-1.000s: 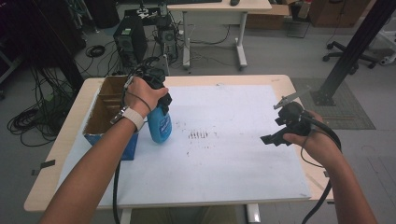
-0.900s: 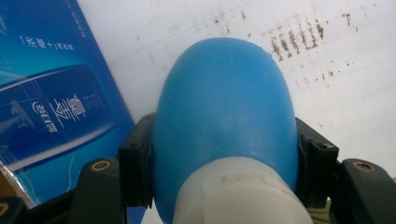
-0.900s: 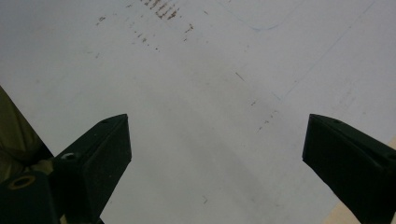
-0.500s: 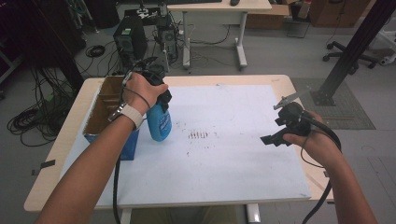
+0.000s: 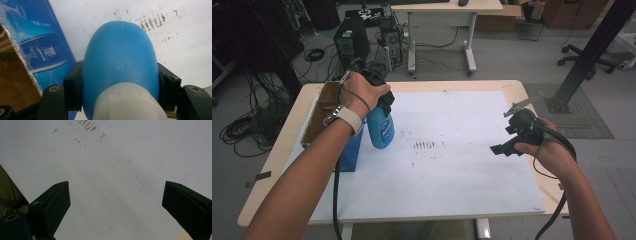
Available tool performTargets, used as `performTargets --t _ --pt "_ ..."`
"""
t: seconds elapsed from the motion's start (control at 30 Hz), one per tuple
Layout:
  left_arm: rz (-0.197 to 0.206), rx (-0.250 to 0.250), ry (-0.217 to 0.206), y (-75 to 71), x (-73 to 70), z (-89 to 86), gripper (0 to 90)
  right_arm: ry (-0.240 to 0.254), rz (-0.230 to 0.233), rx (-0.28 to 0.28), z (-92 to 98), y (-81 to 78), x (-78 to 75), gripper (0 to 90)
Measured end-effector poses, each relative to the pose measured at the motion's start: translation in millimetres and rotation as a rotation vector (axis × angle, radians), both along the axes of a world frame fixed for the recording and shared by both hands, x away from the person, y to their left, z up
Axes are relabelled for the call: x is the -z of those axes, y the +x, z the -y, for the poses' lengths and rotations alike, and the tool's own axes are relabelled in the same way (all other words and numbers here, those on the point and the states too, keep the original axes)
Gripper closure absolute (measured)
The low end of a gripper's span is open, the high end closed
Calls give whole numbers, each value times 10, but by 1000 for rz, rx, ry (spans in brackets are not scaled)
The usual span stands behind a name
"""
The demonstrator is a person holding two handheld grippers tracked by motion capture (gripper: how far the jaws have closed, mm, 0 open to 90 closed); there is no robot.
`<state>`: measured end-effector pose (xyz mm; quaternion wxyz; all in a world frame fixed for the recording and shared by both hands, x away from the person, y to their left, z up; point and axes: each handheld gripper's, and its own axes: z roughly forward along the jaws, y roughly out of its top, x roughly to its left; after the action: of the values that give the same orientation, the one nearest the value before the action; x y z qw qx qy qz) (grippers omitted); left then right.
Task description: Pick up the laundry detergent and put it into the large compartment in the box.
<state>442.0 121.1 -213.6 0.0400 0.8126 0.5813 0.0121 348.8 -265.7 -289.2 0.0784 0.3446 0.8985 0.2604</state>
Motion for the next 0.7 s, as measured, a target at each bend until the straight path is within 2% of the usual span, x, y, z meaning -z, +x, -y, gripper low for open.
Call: performTargets --t 0.07,0.7 --pt "-10 4 3 -1 -33 -5 372 -1 -2 -2 -5 6 2 82" --pt "11 -4 -1 -52 -341 -23 373 4 2 -15 -46 39 -13 82"
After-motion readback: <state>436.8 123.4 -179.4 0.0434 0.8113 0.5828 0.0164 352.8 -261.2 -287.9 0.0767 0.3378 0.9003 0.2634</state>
